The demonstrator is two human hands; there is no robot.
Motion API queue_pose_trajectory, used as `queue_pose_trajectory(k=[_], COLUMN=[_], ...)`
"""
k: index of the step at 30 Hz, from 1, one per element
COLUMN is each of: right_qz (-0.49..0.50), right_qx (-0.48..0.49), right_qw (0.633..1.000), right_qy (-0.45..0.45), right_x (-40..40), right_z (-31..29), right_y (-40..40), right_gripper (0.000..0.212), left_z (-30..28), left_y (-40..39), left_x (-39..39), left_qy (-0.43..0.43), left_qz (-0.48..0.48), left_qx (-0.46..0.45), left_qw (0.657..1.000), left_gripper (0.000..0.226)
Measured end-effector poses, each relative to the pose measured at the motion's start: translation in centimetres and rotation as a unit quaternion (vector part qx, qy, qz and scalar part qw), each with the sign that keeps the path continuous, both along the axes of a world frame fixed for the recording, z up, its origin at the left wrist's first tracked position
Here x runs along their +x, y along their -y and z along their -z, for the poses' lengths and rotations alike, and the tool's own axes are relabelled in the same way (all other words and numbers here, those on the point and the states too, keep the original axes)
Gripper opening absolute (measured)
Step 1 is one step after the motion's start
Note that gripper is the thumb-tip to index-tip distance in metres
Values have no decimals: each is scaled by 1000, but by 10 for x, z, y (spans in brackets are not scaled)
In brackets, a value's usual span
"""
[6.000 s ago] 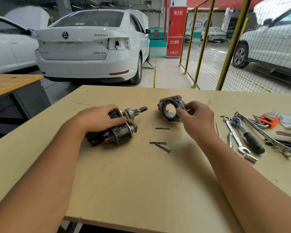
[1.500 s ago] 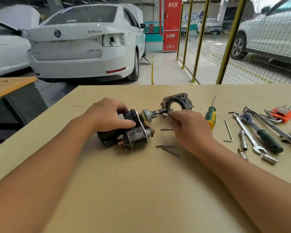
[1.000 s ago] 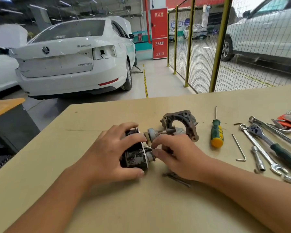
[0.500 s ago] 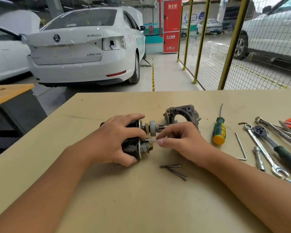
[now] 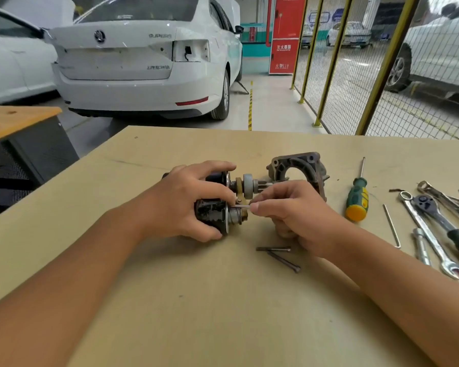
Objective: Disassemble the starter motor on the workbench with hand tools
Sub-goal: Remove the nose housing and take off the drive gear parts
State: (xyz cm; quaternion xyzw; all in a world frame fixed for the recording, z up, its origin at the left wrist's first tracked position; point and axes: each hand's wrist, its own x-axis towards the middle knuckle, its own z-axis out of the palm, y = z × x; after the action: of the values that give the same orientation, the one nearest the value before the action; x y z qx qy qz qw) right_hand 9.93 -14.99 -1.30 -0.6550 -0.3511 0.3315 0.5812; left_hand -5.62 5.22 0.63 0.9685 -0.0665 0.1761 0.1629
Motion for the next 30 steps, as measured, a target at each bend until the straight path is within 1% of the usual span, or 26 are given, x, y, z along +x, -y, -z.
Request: queue_pose_trajectory(k=[2,6,10,16,22,26,30], right_qz=[1,-46,-31,-7,-17,-16,-20], right_qx=[-6,-23,-28,-18,-15,-24,-37], right_qw=[1000,997,997,996,997,997,995], right_qy=[-26,-65,-71,-90,-72,-78,-90], right_x=[2,1,-1,0,-2,-1,1], right_z=[-2,-7,-5,-5,-3,-4,-6], right_y=[0,0,-1,1,1,1,0], right_gripper=[4,6,8,3,3,3,6], left_z=[0,0,1,-1,-4,-4,-5], left_y=[1,2,3,3,7,7,4], left_x=[-1,-2,-2,-3,-5,-6,-7], left_qy=[2,4,3,-1,-16,-18,-33], left_qz=[2,2,0,-4,-21,-19,-15], left_qx=[-15,-21,-30,-34,-45,-55,-91], left_qw=[1000,1000,1000,999,999,998,995], left_gripper=[50,49,50,50,52,51,53])
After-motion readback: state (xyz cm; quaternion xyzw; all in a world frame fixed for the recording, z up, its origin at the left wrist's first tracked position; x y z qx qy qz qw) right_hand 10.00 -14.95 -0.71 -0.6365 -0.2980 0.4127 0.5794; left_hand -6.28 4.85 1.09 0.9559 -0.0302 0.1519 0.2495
